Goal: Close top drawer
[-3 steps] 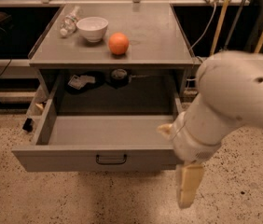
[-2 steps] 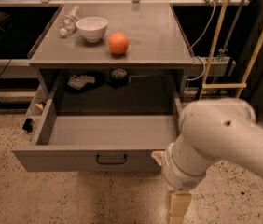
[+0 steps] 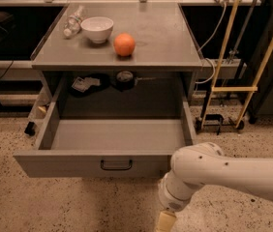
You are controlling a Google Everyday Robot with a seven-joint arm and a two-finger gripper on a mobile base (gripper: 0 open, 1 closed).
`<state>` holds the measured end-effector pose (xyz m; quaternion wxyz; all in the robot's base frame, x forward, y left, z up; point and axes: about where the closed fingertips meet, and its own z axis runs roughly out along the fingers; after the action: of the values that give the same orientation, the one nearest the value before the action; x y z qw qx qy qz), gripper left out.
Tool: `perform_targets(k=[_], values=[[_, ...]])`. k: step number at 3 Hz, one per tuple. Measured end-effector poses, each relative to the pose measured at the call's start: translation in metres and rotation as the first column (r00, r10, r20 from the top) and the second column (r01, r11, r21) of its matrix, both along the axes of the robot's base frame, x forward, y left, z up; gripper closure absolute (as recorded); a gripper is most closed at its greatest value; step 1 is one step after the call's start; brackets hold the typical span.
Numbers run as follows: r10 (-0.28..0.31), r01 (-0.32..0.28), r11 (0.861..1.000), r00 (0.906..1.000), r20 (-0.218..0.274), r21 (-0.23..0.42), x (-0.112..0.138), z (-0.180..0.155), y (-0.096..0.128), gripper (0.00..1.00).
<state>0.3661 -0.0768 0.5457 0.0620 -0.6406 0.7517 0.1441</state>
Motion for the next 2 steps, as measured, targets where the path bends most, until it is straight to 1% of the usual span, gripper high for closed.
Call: perform_targets(k=[1,2], values=[[-0.168,0.169,0.986,0.9851,0.038,-0.013,0.0576,-0.0196,-0.0024,0.0],[-0.187,0.188,0.982,0.9813,0.045,-0.01,0.0629,-0.019,-0.0022,0.0]])
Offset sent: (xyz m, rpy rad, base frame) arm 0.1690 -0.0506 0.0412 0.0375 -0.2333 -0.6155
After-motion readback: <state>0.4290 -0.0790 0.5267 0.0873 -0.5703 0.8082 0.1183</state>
